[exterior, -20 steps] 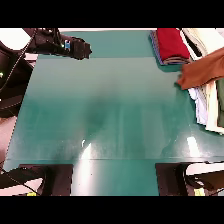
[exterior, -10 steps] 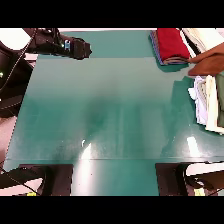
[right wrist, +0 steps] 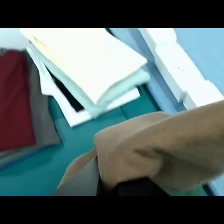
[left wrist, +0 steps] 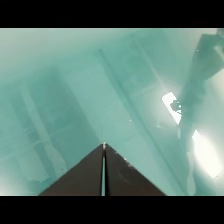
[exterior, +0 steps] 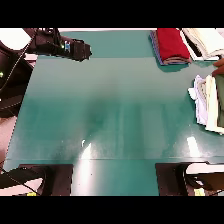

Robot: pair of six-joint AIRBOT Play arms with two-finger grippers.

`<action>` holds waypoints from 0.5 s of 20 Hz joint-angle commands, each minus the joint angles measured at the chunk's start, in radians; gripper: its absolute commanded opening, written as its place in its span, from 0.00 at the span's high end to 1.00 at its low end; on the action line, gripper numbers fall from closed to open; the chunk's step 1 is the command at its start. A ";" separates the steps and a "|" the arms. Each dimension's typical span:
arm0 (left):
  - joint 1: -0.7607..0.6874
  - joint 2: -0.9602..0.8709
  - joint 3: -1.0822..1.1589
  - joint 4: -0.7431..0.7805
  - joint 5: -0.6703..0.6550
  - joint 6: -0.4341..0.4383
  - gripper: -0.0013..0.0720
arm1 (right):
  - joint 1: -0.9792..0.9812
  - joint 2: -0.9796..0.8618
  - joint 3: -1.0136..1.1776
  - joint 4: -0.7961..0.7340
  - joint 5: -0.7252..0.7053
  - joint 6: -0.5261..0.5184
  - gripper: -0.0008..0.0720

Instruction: Fold the shirts.

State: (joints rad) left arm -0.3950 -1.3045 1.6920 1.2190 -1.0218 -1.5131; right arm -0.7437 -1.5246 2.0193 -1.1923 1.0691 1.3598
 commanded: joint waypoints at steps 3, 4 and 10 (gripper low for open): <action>0.000 0.000 0.000 0.001 -0.002 0.003 0.95 | -0.090 0.109 -0.184 -0.015 0.182 0.005 0.97; 0.000 0.000 0.000 0.001 -0.002 0.003 0.95 | -0.110 0.143 -0.249 -0.015 0.196 0.005 0.97; 0.000 0.000 0.000 0.001 -0.002 0.003 0.95 | -0.247 0.354 -0.628 -0.222 0.252 0.005 0.96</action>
State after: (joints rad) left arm -0.3950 -1.3045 1.6920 1.2198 -1.0233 -1.5105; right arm -0.9340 -1.2560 1.5459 -1.2976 1.2797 1.3659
